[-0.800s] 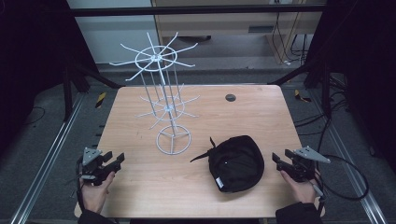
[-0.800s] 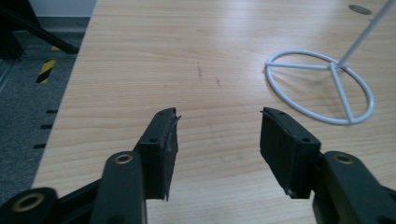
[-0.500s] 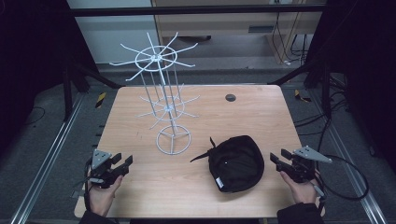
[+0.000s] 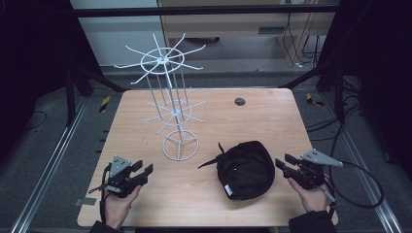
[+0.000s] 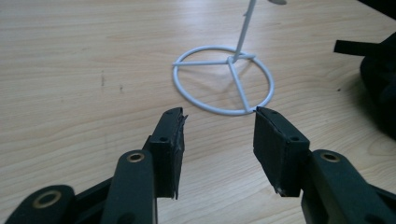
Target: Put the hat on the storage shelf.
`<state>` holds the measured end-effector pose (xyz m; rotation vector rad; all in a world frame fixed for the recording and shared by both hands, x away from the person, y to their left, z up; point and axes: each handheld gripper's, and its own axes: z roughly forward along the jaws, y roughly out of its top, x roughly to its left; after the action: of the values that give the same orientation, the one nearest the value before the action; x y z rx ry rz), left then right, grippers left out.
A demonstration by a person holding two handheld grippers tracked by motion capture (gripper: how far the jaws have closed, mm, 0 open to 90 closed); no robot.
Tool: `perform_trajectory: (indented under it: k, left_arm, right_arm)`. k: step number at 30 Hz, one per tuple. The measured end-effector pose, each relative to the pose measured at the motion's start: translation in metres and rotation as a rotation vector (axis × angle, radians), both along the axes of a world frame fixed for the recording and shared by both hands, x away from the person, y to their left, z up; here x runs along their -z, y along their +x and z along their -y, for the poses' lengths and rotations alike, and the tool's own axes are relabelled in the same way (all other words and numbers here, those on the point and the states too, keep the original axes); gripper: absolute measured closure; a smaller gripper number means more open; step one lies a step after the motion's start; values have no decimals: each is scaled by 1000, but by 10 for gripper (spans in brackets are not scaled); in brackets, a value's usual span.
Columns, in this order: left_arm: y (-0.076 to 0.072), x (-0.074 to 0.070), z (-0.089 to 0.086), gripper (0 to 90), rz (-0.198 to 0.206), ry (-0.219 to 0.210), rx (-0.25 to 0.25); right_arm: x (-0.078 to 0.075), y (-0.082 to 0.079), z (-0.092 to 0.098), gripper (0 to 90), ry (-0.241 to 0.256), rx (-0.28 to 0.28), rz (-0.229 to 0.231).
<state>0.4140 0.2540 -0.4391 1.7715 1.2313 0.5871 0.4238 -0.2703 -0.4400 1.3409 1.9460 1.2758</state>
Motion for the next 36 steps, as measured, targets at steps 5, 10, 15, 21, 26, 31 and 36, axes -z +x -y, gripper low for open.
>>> perform_trajectory:
  k: [5,10,15,21,26,31,36]
  left_arm:
    - [-2,-6,16,531,9,-3,47]
    - [-3,-12,40,520,22,-11,106]
    - [-1,-13,77,506,15,0,183]
    - [1,-15,108,492,5,-3,238]
    - [1,-17,126,480,2,2,263]
    - [0,-14,146,471,-12,12,305]
    - [-2,-8,162,463,-30,27,319]
  right_arm:
    - [-6,6,-9,549,-17,-32,-3]
    - [-7,11,-18,549,-37,-47,-15]
    - [-4,11,-25,574,-40,-65,-25]
    - [2,12,-26,583,-60,-70,-48]
    - [6,14,-24,586,-70,-62,-55]
    - [10,17,-22,579,-87,-48,-60]
    - [15,20,-20,579,-103,-42,-69]
